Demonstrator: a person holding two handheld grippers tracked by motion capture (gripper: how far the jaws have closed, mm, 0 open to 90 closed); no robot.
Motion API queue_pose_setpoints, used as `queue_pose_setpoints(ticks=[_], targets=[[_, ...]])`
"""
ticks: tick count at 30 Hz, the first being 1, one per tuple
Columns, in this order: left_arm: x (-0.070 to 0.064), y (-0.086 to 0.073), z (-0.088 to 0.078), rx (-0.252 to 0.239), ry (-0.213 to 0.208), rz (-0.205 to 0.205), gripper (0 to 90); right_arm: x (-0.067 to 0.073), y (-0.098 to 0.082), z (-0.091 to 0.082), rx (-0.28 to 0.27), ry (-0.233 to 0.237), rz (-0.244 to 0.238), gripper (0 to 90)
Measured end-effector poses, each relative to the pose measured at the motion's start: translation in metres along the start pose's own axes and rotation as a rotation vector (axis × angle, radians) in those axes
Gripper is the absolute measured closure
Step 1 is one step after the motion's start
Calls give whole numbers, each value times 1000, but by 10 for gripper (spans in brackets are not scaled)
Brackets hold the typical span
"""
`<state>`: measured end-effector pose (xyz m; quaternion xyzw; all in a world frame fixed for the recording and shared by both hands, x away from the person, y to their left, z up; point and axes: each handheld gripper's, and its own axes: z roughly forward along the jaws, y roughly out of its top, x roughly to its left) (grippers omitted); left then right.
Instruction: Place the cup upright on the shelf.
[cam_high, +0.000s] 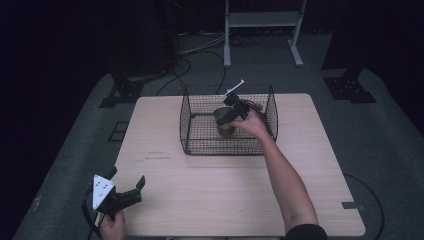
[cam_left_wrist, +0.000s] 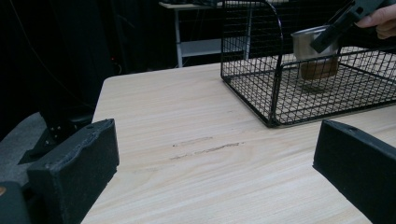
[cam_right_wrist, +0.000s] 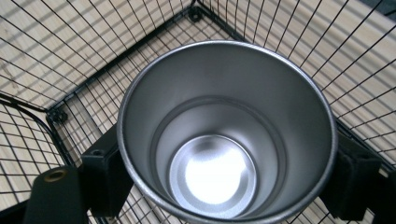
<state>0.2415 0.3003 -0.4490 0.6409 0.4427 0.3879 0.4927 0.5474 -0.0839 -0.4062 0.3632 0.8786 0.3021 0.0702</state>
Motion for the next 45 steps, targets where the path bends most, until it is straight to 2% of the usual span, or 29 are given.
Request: queue_pose_setpoints(ticks=[5,12,20,29,45], targets=[[1,0,-1,-5,5,-3,0,1,-1,6,33,-6,-7,176],[0,0,-1,-2,0,1,0,4,-1,12,48,-9,-19,174],[0,1,-1,-6,1,-9,0,4,-3,10,69,-4,-25,152],[-1,0,0,-3,-2,-3,0,3,-8,7,71,0,-24,135],[-3,1,1,-4,-4,-2,0,3,-10,2,40,12,-14,120]])
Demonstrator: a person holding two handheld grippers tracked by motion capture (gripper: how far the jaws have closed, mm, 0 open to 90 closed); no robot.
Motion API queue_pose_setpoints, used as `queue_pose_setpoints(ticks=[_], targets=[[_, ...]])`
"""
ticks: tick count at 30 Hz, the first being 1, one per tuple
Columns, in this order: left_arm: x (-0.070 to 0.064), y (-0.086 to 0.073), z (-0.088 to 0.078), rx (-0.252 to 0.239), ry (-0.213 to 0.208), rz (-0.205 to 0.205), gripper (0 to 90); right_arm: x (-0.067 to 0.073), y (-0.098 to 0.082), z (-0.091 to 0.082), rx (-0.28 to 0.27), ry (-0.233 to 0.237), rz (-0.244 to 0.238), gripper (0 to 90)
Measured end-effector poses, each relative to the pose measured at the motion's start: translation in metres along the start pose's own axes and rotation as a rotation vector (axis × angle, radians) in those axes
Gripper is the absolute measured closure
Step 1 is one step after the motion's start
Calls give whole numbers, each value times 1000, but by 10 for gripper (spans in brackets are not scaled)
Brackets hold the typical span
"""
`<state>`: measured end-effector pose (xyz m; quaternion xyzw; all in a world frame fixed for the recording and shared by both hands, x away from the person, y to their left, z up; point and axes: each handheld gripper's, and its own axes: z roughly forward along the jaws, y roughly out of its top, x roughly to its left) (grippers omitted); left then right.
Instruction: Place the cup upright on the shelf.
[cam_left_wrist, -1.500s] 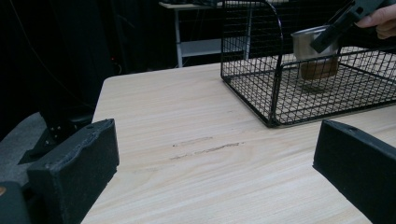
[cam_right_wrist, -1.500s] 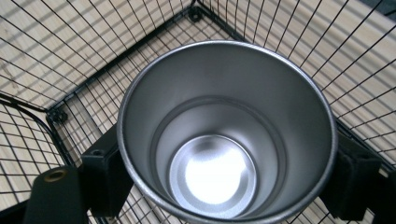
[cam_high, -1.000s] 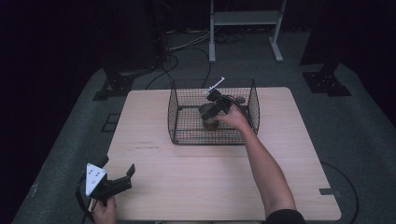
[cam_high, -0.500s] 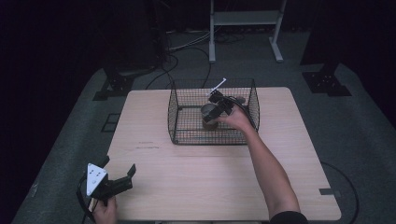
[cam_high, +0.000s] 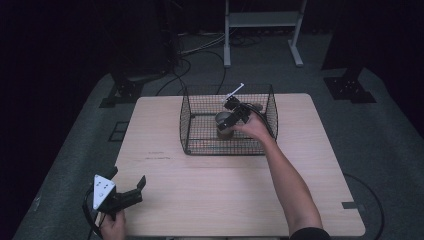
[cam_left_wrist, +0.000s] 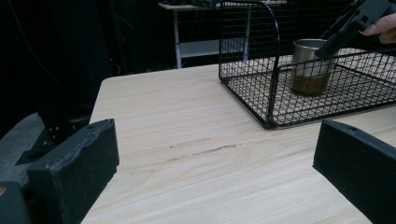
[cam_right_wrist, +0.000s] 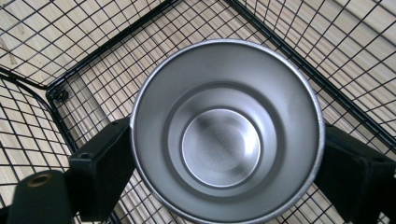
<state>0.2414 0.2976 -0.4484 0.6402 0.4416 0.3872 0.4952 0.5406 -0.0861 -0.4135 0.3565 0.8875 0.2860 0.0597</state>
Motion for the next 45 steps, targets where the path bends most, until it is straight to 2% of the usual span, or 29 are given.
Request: queue_pose_setpoints(ticks=[11,18,27,36,45], targets=[[0,0,1,2,0,-3,0,1,3,-7,-50,4,8,87],[0,0,3,4,-2,-1,0,-1,4,-18,-93,-1,25,74],[-3,1,7,3,-18,4,0,1,2,-47,-168,13,37,74],[-6,2,6,3,-22,16,0,8,-6,-75,-203,24,36,75],[-7,2,5,2,-21,12,0,15,-18,-89,-240,51,22,78]])
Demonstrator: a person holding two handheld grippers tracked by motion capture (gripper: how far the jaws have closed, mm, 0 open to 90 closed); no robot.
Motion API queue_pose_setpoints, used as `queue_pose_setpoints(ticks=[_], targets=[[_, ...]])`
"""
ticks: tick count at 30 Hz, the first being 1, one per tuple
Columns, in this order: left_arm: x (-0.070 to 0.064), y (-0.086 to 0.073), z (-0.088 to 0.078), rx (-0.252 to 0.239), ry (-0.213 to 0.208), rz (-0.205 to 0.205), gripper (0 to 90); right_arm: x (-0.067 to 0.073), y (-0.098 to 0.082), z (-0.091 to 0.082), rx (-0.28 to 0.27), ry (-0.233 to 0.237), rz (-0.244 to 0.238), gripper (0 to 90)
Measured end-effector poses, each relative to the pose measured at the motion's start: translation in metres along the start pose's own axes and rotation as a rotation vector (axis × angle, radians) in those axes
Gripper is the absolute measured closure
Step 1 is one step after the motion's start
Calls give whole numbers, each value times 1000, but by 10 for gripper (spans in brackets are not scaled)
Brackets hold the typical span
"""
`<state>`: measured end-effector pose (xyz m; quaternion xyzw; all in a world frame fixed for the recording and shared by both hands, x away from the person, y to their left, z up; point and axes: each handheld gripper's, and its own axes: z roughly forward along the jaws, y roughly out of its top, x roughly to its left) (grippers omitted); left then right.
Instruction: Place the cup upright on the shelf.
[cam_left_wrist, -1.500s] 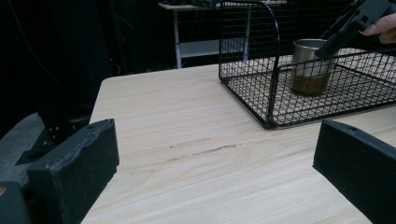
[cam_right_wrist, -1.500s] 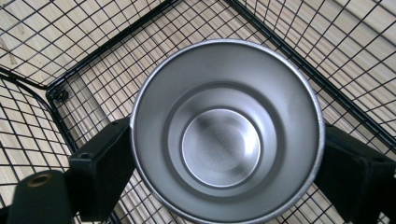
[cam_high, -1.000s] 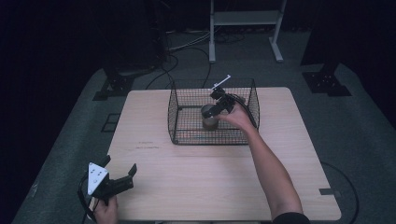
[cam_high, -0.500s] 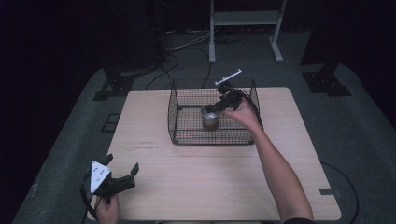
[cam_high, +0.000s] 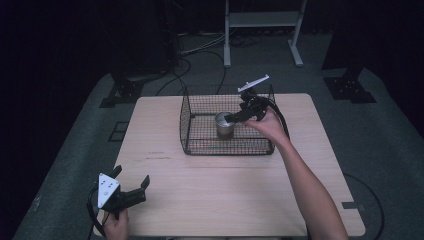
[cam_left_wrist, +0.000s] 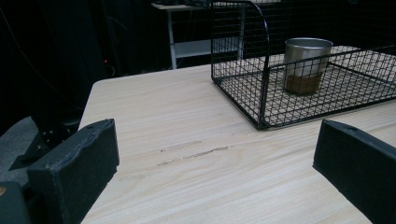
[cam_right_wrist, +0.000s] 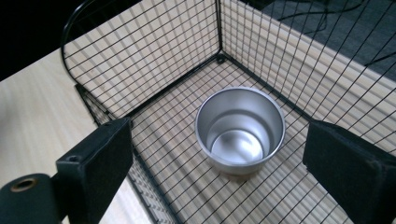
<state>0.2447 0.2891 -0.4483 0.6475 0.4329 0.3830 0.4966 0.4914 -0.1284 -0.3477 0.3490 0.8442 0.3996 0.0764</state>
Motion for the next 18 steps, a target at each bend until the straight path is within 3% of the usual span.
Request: queue_pose_setpoints(ticks=[18], targets=[[-1,0,0,1,1,5,0,9,-38,-40,-30,20,-34,81]])
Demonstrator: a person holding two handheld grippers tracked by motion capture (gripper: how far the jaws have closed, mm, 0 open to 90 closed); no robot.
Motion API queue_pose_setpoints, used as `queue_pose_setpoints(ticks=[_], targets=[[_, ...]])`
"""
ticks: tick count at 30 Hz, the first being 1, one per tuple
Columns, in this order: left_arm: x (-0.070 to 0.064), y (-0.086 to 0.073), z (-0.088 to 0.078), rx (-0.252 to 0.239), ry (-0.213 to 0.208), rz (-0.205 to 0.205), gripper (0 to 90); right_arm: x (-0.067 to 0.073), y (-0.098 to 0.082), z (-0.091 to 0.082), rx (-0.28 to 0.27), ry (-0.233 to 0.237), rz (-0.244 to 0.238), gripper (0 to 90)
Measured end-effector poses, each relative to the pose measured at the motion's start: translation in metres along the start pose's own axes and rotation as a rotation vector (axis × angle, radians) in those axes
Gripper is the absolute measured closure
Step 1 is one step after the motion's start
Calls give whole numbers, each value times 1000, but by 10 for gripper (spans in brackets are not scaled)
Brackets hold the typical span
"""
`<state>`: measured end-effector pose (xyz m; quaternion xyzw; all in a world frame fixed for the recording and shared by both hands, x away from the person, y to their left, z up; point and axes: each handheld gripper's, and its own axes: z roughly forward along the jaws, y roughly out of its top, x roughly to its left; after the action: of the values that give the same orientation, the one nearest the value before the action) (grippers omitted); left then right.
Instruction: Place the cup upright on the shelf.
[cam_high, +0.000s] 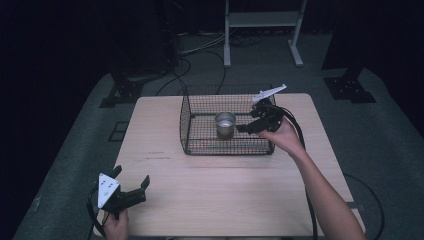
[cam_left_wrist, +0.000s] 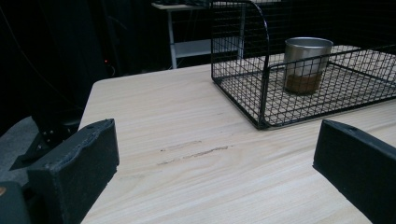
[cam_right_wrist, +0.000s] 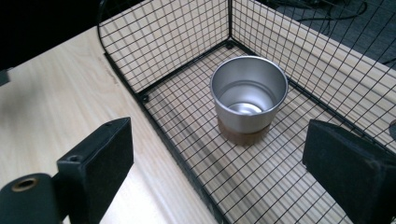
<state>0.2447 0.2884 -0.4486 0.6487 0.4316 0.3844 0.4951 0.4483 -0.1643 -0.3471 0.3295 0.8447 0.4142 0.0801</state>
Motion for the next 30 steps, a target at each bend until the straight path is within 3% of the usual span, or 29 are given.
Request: queue_pose_setpoints(ticks=[20,30], targets=[[0,-1,1,6,0,2,0,11,-44,-31,-15,11,-15,81],[0,-1,0,9,7,4,0,11,-65,-44,-38,17,3,81]])
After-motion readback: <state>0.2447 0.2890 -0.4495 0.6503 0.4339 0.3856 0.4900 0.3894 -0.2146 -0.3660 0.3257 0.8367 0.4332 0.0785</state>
